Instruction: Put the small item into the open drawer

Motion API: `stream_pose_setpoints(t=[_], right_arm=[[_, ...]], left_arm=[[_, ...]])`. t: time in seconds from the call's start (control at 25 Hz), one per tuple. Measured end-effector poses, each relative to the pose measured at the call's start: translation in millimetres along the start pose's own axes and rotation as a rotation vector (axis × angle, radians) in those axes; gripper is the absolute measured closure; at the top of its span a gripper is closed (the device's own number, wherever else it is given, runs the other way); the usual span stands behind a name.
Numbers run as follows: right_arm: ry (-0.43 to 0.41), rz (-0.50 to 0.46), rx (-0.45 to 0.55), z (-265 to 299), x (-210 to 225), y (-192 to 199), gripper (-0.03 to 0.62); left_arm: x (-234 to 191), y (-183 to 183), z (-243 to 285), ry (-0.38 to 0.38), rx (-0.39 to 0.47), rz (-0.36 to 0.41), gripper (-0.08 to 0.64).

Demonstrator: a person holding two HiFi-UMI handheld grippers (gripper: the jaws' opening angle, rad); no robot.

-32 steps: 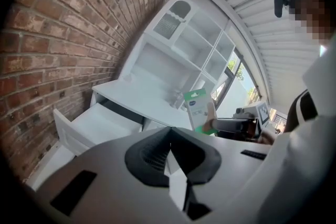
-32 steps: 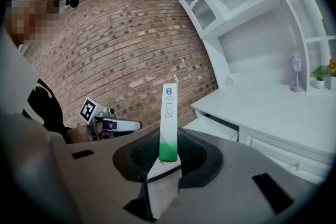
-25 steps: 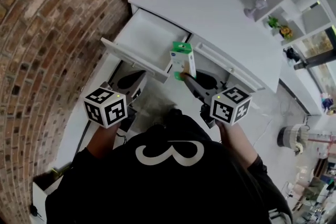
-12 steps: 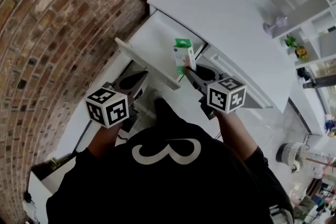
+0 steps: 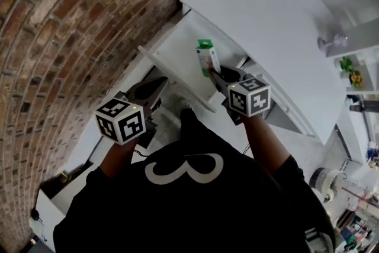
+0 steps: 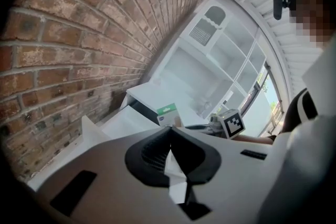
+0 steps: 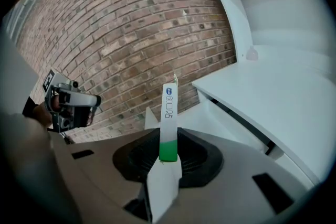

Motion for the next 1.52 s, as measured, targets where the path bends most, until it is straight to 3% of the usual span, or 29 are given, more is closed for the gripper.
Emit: stream_pose_setpoints(t=[0.2,0.48,1.0,1.2,1.52], right_arm=[[0.018,-0.027,-0.085,45,24,7,0.497],[0.032,0.009,-0.215,99,61,36,0.497],[0.069,-0.080,-0.462,171,103,79,0.497],[0.091,-0.118,-0.482,180,110,80,0.496],[0.030,-0.089,-0.509,180,101,80,0.491]], left_arm=[[-25,4,6,-0.036,-0.003,-0.033,0.558],[-43,5,19,-0.065,-0.018,-0.078,0.558],[-63,15,32,-0.120,-0.036,-0.132,0.558],[-61,14,38,-0.123,-0.034,-0.127,0.558],[-58,13,43,-0.123,-0.040,-0.123,0.558]])
Point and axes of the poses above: the fingertips, and each gripper's own axes: z forward along the fingers, x to its right, y out of its underside, the point moved 7 cm from there along -z, backward along the fingers, and after that the axes turned 3 degrees about -y, right-handed, at the moved point
